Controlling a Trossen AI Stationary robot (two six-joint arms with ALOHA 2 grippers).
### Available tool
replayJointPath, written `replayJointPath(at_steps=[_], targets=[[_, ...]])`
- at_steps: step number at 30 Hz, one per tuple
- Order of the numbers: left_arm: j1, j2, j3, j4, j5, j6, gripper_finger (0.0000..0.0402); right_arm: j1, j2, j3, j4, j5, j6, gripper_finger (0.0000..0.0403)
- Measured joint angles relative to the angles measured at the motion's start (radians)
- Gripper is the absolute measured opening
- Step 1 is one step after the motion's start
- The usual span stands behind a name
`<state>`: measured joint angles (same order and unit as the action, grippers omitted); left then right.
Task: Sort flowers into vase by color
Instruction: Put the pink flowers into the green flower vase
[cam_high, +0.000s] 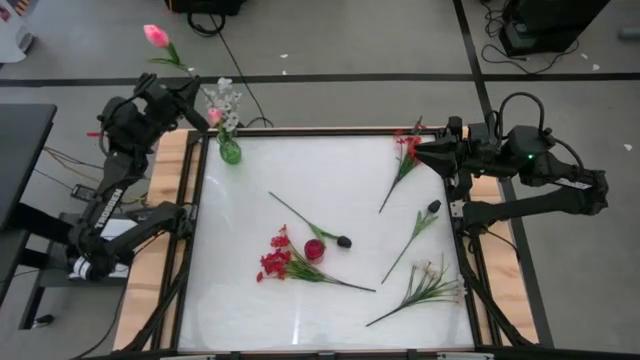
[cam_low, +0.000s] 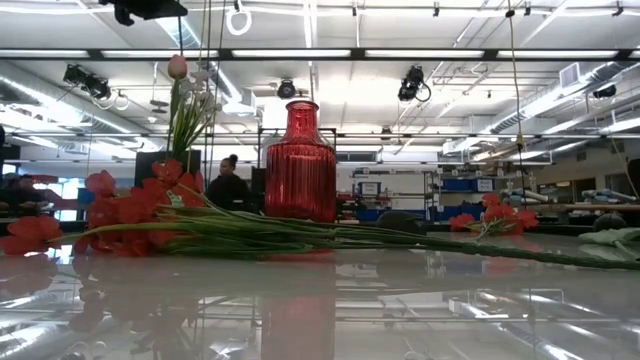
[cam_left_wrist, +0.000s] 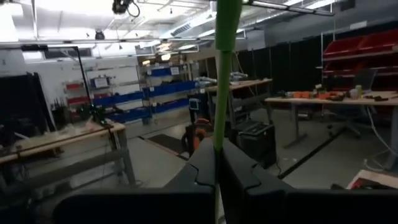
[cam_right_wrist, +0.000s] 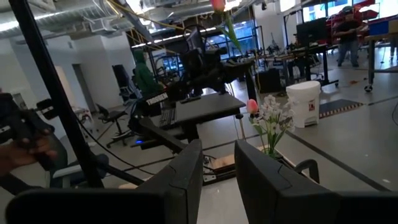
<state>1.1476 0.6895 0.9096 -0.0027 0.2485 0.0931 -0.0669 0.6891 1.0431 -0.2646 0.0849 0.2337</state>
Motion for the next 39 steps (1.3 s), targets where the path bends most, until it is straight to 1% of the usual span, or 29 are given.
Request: replayJointPath(at_steps=[2, 5, 6, 10, 13, 16, 18, 22, 24, 25, 28, 30, 31, 34, 39], targets=[[0.000, 0.003, 0.000, -0.001, -0.003, 0.009, 0.0006, 0.000, 0.000, 0.000, 0.000, 0.000, 0.000, 0.0103], [-0.001, 0.014, -0.001, -0.006, -0.035, 0.022, 0.0006, 0.000, 0.000, 0.000, 0.000, 0.000, 0.000, 0.0103], [-0.002, 0.019, -0.001, -0.004, -0.052, 0.009, 0.0006, 0.000, 0.000, 0.000, 0.000, 0.000, 0.000, 0.0103], [-0.012, 0.056, -0.001, 0.002, -0.110, -0.133, 0.0006, 0.000, 0.000, 0.000, 0.000, 0.000, 0.000, 0.0103], [-0.037, 0.081, -0.003, 0.024, -0.179, -0.142, 0.0006, 0.000, 0.000, 0.000, 0.001, 0.000, 0.000, 0.0103], [-0.061, 0.104, 0.001, 0.105, -0.223, -0.142, 0.0006, 0.000, 0.000, 0.000, 0.001, 0.000, 0.000, 0.0103], [-0.066, 0.122, 0.006, 0.131, -0.245, -0.181, 0.0006, 0.000, 0.000, 0.000, 0.001, 0.000, 0.000, 0.0103], [-0.066, 0.155, 0.061, 0.115, -0.280, -0.267, 0.0006, 0.000, 0.000, 0.000, 0.001, 0.000, 0.000, 0.0103], [-0.072, 0.171, 0.075, 0.111, -0.274, -0.322, 0.0006, 0.000, 0.000, 0.000, 0.001, 0.000, 0.000, 0.0103], [-0.082, 0.181, 0.077, 0.112, -0.254, -0.339, 0.0006, 0.000, 0.000, 0.000, 0.001, 0.000, 0.000, 0.0103], [-0.130, 0.221, 0.078, 0.159, -0.151, -0.346, 0.0006, 0.000, 0.000, 0.000, 0.001, 0.000, 0.000, 0.0103], [-0.178, 0.252, 0.080, 0.192, -0.071, -0.358, 0.0006, 0.000, 0.000, 0.000, 0.001, 0.000, 0.000, 0.0103], [-0.206, 0.267, 0.080, 0.194, -0.049, -0.360, 0.0006, 0.000, 0.000, 0.000, 0.001, 0.000, 0.000, 0.0103], [-0.304, 0.314, 0.079, 0.171, -0.052, -0.325, 0.0006, 0.000, 0.000, 0.000, 0.001, 0.000, 0.000, 0.0103], [-0.441, 0.329, 0.078, 0.074, -0.153, -0.229, 0.0006, 0.000, 0.000, 0.000, 0.001, 0.000, 0.000, 0.0103]])
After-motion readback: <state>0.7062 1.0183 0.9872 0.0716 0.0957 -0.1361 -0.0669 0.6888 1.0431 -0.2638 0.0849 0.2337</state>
